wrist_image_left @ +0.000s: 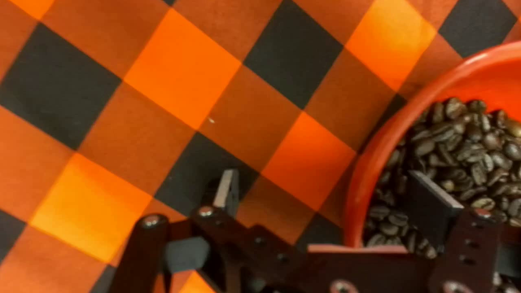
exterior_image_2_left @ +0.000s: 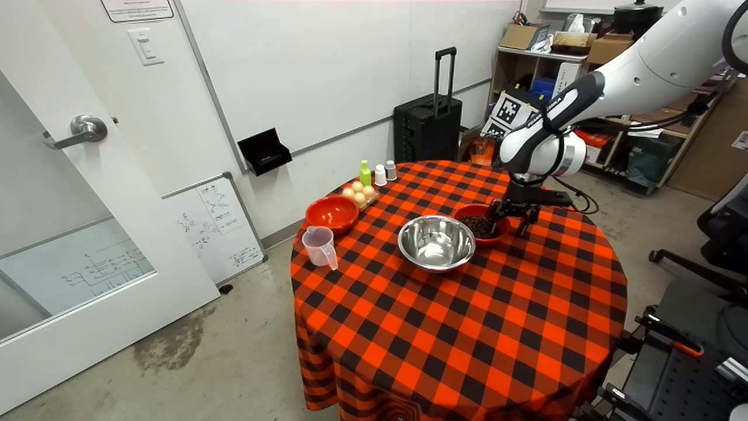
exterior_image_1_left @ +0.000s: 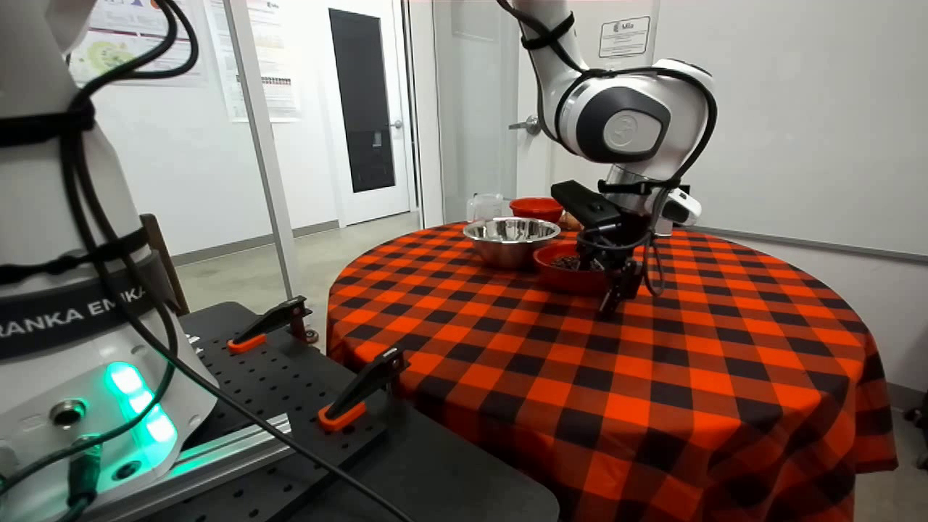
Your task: Pick up the orange bowl and pour its contents in the silver dish.
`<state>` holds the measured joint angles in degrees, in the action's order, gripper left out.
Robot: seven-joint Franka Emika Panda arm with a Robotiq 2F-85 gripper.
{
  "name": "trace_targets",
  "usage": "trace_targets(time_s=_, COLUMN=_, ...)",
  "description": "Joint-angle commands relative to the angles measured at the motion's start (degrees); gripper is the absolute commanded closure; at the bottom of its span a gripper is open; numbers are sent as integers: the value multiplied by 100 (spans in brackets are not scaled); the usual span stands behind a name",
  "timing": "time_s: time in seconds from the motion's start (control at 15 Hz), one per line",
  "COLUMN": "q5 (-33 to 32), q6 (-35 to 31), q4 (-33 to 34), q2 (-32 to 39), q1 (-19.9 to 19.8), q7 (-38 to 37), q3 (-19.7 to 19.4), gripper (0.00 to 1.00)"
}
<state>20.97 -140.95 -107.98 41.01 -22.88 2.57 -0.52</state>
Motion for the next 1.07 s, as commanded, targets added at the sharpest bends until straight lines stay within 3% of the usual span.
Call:
trace_targets(time_s=0.0, q5=210, q6=-88, q4=-348, q2=-185, q1=-102, q7=69, q3=-137, gripper=0)
trace_targets(time_s=1.0, q5=313, q6=-137, q4=-61, q2=-312, q1=-92, q7=-104, q3=-272, gripper=0)
